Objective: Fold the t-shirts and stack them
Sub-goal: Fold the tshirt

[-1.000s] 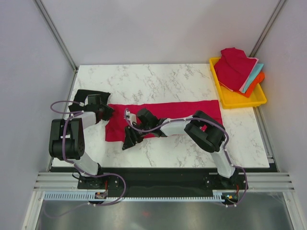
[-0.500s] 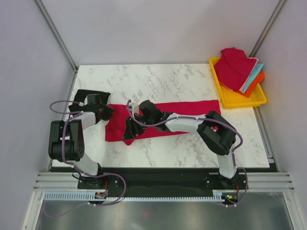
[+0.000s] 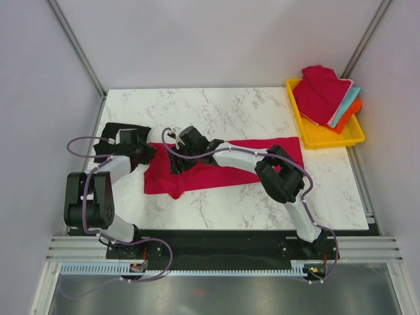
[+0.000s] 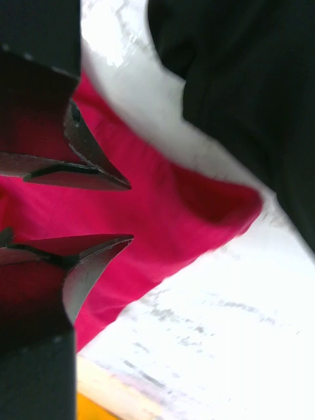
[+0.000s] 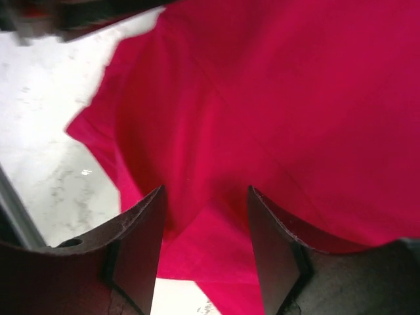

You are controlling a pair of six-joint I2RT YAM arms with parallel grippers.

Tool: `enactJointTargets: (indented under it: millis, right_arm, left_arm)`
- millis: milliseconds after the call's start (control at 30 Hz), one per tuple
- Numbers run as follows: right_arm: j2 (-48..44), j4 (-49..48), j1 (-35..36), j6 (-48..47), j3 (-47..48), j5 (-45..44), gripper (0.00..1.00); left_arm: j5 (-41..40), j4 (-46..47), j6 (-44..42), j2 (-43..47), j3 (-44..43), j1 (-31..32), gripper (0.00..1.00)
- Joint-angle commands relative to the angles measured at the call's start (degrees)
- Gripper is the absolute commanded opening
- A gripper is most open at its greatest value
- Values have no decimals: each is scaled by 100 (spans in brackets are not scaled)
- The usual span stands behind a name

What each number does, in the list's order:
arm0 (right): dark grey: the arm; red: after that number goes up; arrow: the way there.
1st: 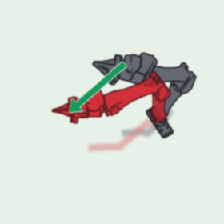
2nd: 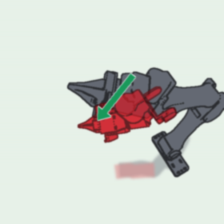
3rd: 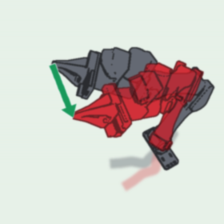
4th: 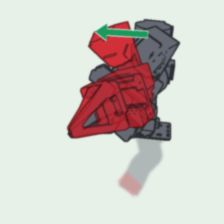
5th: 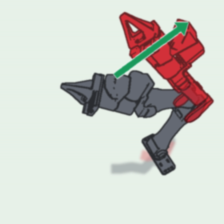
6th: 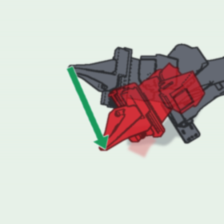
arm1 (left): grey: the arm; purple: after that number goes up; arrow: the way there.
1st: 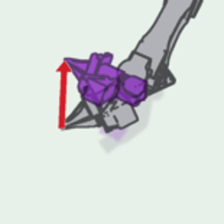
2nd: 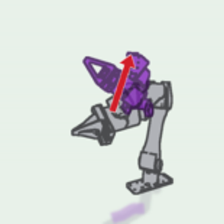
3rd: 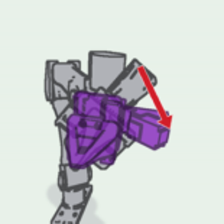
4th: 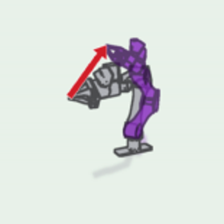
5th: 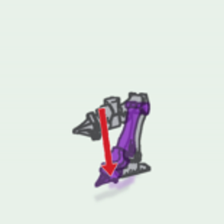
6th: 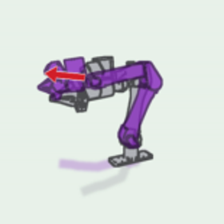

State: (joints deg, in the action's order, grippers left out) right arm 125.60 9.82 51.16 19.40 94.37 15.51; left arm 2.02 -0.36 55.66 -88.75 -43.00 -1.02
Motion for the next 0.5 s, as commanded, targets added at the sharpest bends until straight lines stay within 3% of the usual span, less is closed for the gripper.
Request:
enactJointTargets:
  millis: [0, 267, 467]
  right_arm:
    - [158, 476, 26, -410, 337, -381, 60]
    - [44, 626, 35, -648, 170, -356, 53]
    - [-228, 617, 35, -665, -260, -198, 29]
  left_arm:
    - [-61, 71, -82, 559, 99, 259, 41]
    - [-53, -245, -143, 412, -68, 681, 44]
    - [246, -578, -222, -747, -708, 638, 42]
